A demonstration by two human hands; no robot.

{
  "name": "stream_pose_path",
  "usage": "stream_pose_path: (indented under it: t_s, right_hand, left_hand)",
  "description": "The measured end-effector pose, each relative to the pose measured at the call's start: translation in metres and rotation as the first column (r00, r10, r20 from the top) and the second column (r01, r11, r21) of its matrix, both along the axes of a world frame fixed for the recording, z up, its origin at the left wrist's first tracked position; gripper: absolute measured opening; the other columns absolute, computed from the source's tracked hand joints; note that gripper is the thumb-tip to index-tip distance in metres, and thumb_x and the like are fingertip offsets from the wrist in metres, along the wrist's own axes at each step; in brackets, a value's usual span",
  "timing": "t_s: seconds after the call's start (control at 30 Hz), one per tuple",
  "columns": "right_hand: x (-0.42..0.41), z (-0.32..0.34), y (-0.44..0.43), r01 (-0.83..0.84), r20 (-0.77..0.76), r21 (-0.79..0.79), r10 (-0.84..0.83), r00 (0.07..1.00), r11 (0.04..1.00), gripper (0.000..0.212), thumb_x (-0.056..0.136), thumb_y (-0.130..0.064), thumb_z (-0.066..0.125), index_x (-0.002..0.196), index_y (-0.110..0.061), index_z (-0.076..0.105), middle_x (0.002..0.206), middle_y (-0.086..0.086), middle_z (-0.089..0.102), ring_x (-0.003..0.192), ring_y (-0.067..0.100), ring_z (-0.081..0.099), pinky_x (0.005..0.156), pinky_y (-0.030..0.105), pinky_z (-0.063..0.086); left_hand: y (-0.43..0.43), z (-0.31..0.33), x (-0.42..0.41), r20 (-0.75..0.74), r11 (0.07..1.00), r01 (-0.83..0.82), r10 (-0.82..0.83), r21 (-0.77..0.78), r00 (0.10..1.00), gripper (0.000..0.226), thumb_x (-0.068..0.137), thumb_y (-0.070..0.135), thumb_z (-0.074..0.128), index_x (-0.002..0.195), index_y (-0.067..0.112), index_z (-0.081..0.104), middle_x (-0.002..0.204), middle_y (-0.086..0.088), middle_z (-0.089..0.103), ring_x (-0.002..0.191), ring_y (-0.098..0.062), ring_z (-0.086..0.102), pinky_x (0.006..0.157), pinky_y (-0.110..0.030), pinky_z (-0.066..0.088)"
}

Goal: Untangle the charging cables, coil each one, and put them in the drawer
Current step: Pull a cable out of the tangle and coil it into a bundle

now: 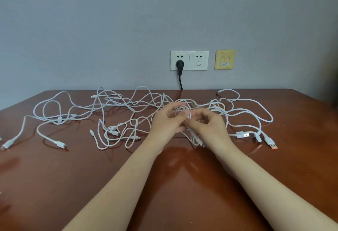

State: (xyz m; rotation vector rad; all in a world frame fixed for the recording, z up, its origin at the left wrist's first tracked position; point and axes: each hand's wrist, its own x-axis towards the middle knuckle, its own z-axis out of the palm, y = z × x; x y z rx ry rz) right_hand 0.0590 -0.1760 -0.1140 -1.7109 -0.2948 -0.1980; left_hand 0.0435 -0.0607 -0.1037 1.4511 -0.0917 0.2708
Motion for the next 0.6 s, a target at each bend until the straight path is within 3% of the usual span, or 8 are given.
stream_pose_path:
  t_s: [0.1, 0.17, 0.33, 0.4, 0.43, 0.5, 0.6]
  right_hand:
    - [-0.005, -0.003, 0.004, 0.007, 0.067, -0.075, -0.002, 0.998, 0.997, 0.026, 0.078, -0.012, 0.07, 0.098, -0.025, 0.06, 0.081, -0.01, 0.055, 0.067, 0.003, 0.05, 0.064, 0.015, 0.041]
    - [-0.009, -0.003, 0.005, 0.011, 0.154, -0.133, 0.01, 0.988, 0.991, 0.027, 0.078, -0.012, 0.07, 0.096, -0.029, 0.058, 0.082, -0.013, 0.057, 0.068, -0.003, 0.054, 0.063, 0.007, 0.04]
    - [-0.007, -0.006, 0.003, 0.048, 0.243, -0.171, -0.006, 0.97, 0.984, 0.02, 0.08, -0.014, 0.07, 0.074, -0.03, 0.059, 0.073, -0.018, 0.064, 0.067, -0.01, 0.058, 0.064, 0.005, 0.04]
    - [-0.006, -0.007, 0.001, 0.063, 0.244, -0.207, -0.011, 0.97, 0.976, 0.017, 0.08, -0.015, 0.07, 0.073, -0.027, 0.061, 0.073, -0.019, 0.064, 0.069, -0.012, 0.056, 0.065, 0.005, 0.04]
    - [-0.005, -0.007, 0.0, 0.071, 0.242, -0.217, -0.017, 0.97, 0.974, 0.014, 0.08, -0.015, 0.069, 0.075, -0.026, 0.063, 0.074, -0.02, 0.063, 0.069, -0.012, 0.056, 0.066, 0.005, 0.039]
    - [-0.005, -0.008, -0.002, 0.085, 0.238, -0.22, -0.031, 0.971, 0.972, 0.01, 0.081, -0.014, 0.068, 0.078, -0.023, 0.065, 0.076, -0.019, 0.064, 0.068, -0.01, 0.056, 0.066, 0.006, 0.039]
    - [-0.008, -0.006, -0.004, 0.092, 0.241, -0.194, -0.044, 0.97, 0.977, 0.015, 0.082, -0.01, 0.066, 0.076, -0.024, 0.064, 0.077, -0.017, 0.065, 0.072, -0.001, 0.06, 0.066, 0.008, 0.041]
  left_hand:
    - [0.005, 0.001, 0.004, -0.018, 0.987, -0.102, 0.101, -0.121, 0.995, 0.013, 0.089, 0.012, 0.062, 0.102, 0.013, 0.06, 0.088, -0.006, 0.059, 0.067, -0.013, 0.065, 0.058, -0.02, 0.056]
    - [0.009, 0.001, 0.006, -0.036, 0.968, -0.158, 0.153, -0.195, 0.988, 0.02, 0.088, 0.013, 0.063, 0.106, 0.007, 0.057, 0.093, -0.008, 0.058, 0.061, -0.012, 0.065, 0.053, -0.019, 0.054]
    - [0.018, -0.009, 0.008, -0.092, 0.962, -0.243, 0.232, -0.124, 0.968, 0.007, 0.089, 0.014, 0.062, 0.091, 0.012, 0.056, 0.099, -0.004, 0.056, 0.081, -0.012, 0.06, 0.056, -0.021, 0.057]
    - [0.02, -0.015, 0.008, -0.056, 0.964, -0.265, 0.265, 0.016, 0.963, 0.004, 0.089, 0.016, 0.061, 0.09, 0.017, 0.057, 0.1, -0.004, 0.057, 0.082, -0.009, 0.059, 0.066, -0.026, 0.058]
    - [0.022, -0.017, 0.007, 0.019, 0.935, -0.301, 0.303, 0.186, 0.953, 0.005, 0.09, 0.018, 0.061, 0.088, 0.021, 0.058, 0.099, -0.002, 0.058, 0.084, -0.009, 0.058, 0.074, -0.028, 0.055]
    - [0.023, -0.021, 0.003, 0.219, 0.784, -0.363, 0.291, 0.503, 0.931, 0.009, 0.089, 0.019, 0.06, 0.094, 0.026, 0.063, 0.106, 0.002, 0.057, 0.096, -0.009, 0.051, 0.087, -0.021, 0.04]
    - [0.021, -0.024, -0.005, 0.379, 0.631, -0.392, 0.164, 0.669, 0.911, 0.025, 0.089, 0.017, 0.061, 0.113, 0.021, 0.067, 0.119, -0.001, 0.048, 0.114, -0.012, 0.04, 0.091, -0.011, 0.022]
